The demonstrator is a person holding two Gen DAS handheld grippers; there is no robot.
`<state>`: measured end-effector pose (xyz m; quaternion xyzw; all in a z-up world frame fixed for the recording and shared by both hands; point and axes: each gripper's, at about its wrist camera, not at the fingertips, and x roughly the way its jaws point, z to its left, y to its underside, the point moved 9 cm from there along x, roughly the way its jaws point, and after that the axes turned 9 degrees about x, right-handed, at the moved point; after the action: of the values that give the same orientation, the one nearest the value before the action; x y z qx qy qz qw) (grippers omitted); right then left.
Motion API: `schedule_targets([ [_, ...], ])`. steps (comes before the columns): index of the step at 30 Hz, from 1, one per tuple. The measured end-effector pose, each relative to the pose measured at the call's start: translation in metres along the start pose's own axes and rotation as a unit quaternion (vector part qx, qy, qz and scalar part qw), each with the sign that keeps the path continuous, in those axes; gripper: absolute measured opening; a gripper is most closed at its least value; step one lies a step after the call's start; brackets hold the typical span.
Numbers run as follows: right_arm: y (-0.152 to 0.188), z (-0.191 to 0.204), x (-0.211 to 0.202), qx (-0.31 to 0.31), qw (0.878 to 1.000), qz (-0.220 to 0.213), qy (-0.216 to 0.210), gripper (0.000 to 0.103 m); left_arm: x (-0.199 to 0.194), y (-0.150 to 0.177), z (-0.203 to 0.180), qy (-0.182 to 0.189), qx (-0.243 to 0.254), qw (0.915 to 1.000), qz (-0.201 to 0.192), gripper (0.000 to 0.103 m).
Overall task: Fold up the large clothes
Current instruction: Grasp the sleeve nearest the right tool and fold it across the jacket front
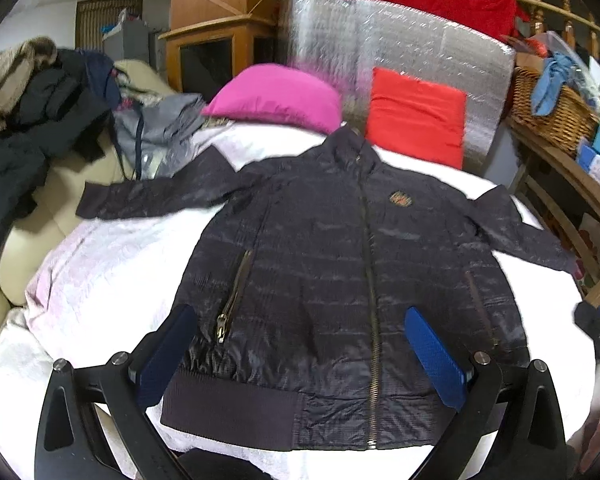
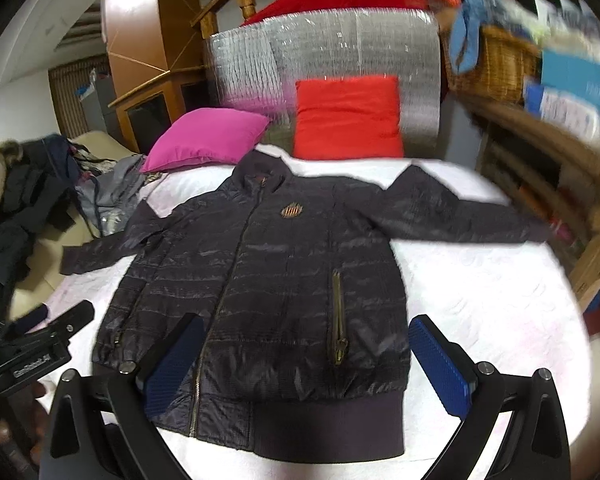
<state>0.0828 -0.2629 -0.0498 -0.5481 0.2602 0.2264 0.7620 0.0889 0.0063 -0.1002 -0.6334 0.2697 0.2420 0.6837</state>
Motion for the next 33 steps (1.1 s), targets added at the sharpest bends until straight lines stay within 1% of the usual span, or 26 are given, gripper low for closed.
schedule_targets([
  [2,0.002,-0.029,0.013,0.051,0.998,0.024,-0.021,0.103,0.015,0.009,0.008,0.002,-0.011,0.9998,0.016,0.103],
  [3,0.003,-0.049,0.02,0.087,0.995,0.035,-0.038,0.103,0.023,0.013,0.011,0.004,-0.015,0.9996,0.025,0.103],
  [4,0.001,-0.074,0.029,0.133,0.989,0.045,-0.053,0.103,0.032,0.017,0.016,0.004,-0.02,0.9992,0.035,0.103],
  [5,0.0,-0.088,0.034,0.159,0.984,0.051,-0.057,0.103,0.042,0.021,0.021,0.002,-0.024,0.9988,0.043,0.103],
  [7,-0.009,-0.142,0.053,0.253,0.962,0.068,-0.074,0.103,0.06,0.026,0.032,-0.011,-0.027,0.9982,0.053,0.103],
  [8,-0.013,-0.157,0.057,0.277,0.955,0.066,-0.081,0.103,0.066,0.027,0.034,-0.013,-0.028,0.998,0.055,0.103],
  [10,-0.031,-0.211,0.07,0.36,0.927,0.047,-0.095,0.103,0.08,0.026,0.039,-0.015,-0.029,0.9976,0.061,0.103],
  [12,-0.048,-0.253,0.083,0.419,0.902,0.027,-0.1,0.103,0.092,0.022,0.04,-0.012,-0.033,0.9976,0.06,0.103],
  [13,-0.056,-0.271,0.089,0.44,0.892,0.017,-0.102,0.103,0.097,0.019,0.04,-0.01,-0.034,0.9977,0.057,0.103],
  [16,-0.082,-0.312,0.111,0.48,0.871,-0.002,-0.102,0.1,0.112,0.014,0.033,0.001,-0.031,0.9983,0.05,0.103],
  [17,-0.092,-0.322,0.119,0.488,0.867,-0.004,-0.103,0.098,0.116,0.014,0.031,0.002,-0.03,0.9984,0.047,0.103],
  [18,-0.1,-0.33,0.127,0.492,0.865,-0.005,-0.099,0.097,0.12,0.013,0.03,0.003,-0.029,0.9985,0.046,0.103],
  [20,-0.111,-0.345,0.142,0.501,0.861,-0.007,-0.082,0.088,0.13,0.013,0.027,0.003,-0.027,0.9985,0.046,0.103],
  [22,-0.123,-0.358,0.16,0.513,0.855,-0.008,-0.074,0.083,0.139,0.013,0.025,0.005,-0.028,0.9986,0.045,0.103],
  [23,-0.126,-0.361,0.166,0.513,0.855,-0.007,-0.07,0.081,0.142,0.014,0.024,0.005,-0.028,0.9986,0.045,0.103],
  [25,-0.131,-0.371,0.186,0.519,0.853,0.005,-0.054,0.081,0.15,0.017,0.023,0.007,-0.026,0.9987,0.044,0.103],
  [27,-0.133,-0.378,0.199,0.522,0.852,0.011,-0.037,0.081,0.158,0.022,0.023,0.009,-0.023,0.9987,0.046,0.103],
  [28,-0.135,-0.381,0.204,0.522,0.853,0.015,-0.028,0.079,0.162,0.025,0.022,0.009,-0.022,0.9986,0.047,0.103],
  [29,-0.138,-0.384,0.207,0.52,0.853,0.017,-0.021,0.071,0.164,0.028,0.023,0.009,-0.021,0.9985,0.049,0.103],
  [30,-0.14,-0.387,0.211,0.513,0.858,0.023,-0.002,0.061,0.167,0.033,0.023,0.008,-0.019,0.9986,0.05,0.103],
  [31,-0.14,-0.39,0.214,0.503,0.863,0.036,0.027,0.028,0.169,0.035,0.023,0.01,-0.015,0.9988,0.046,0.103],
  [32,-0.142,-0.392,0.216,0.492,0.868,0.041,0.047,0.016,0.169,0.036,0.022,0.012,-0.012,0.999,0.042,0.103],
  [33,-0.149,-0.391,0.215,0.478,0.876,0.039,0.06,0.014,0.168,0.036,0.022,0.013,-0.01,0.9992,0.036,0.103],
])
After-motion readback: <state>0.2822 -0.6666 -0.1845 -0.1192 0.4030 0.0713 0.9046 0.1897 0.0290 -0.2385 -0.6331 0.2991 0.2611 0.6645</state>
